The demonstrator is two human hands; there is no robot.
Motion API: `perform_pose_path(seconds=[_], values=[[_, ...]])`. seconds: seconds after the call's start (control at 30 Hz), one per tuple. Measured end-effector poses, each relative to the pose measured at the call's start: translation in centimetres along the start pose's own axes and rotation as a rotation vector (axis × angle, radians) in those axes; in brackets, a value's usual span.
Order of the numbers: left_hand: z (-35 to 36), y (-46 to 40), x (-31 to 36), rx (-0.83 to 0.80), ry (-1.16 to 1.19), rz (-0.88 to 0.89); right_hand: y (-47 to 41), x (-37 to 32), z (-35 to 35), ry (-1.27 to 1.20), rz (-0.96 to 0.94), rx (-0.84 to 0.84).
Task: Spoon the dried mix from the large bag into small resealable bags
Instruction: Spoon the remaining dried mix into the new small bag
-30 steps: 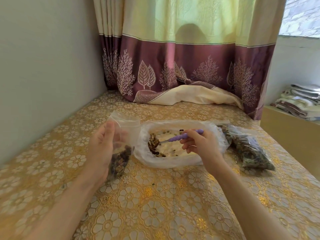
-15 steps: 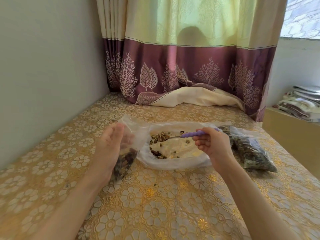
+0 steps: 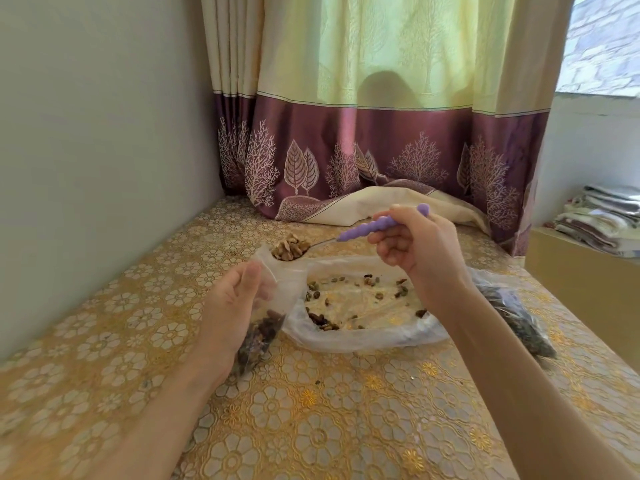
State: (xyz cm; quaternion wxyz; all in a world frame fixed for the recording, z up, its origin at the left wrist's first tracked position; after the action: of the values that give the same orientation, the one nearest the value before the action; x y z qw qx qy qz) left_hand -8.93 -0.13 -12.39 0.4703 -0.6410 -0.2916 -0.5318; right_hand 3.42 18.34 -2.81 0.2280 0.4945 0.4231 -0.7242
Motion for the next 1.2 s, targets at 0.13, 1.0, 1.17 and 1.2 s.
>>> perform_pose_path(seconds=[0.13,1.0,1.17,1.2], values=[[-0.1,0.2,-0.4,-0.001,0.038,-0.014,0.3,-0.7,2.2,0.144,-0.102,-0.122],[-0.8,-0.4,-0.1,0.016,0.052,0.048,0.7,5.0,-6.7,0.309,0.176,0.203],[-0.7,-0.3,0.0,0.020,0.049,0.046,0.8,5.8,-6.5,0.302,0.244,0.167],[-0.8,-0.3,0.0,0.023,0.047,0.048,0.9,6.0,-6.3,0.309,0.252,0.158]])
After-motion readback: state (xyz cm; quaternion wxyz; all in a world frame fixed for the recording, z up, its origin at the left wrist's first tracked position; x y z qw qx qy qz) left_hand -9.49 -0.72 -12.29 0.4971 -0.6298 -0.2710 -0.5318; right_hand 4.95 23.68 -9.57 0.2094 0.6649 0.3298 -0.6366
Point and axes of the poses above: each hand's wrist, its own y-axis away from the middle knuckle, its own z-axis out of the palm, x = y × z, the point moved 7 cm from there along -y, towards the middle knuckle, and after that the axes turned 3 degrees about -z, right-handed, at the moved point
